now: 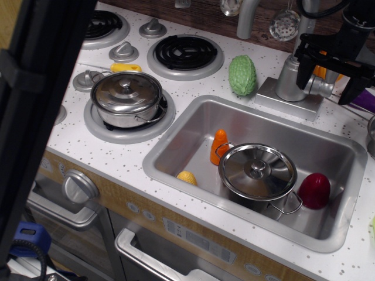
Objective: Turn lever vertical to front
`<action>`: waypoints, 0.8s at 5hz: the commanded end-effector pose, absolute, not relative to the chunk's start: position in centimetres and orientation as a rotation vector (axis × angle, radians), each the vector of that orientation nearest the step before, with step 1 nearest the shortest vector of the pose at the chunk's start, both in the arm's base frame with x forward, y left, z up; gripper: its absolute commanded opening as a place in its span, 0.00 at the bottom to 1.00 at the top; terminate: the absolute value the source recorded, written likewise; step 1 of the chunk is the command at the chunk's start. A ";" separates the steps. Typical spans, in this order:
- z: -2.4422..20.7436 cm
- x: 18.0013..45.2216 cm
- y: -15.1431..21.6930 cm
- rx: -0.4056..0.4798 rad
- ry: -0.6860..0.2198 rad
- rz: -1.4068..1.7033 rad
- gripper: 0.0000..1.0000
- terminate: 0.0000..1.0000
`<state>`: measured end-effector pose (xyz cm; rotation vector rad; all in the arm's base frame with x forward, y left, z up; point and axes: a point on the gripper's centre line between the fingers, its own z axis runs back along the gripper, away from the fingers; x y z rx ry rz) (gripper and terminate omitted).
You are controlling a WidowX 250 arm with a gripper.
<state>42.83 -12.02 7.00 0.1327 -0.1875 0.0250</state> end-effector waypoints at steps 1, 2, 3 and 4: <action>10.4 44.7 -12.9 0.126 -0.346 0.010 1.00 0.00; 10.5 45.7 -12.9 0.129 -0.401 0.006 1.00 0.00; 10.3 46.7 -12.4 0.138 -0.447 -0.002 1.00 0.00; 10.1 47.8 -11.9 0.139 -0.479 -0.015 1.00 0.00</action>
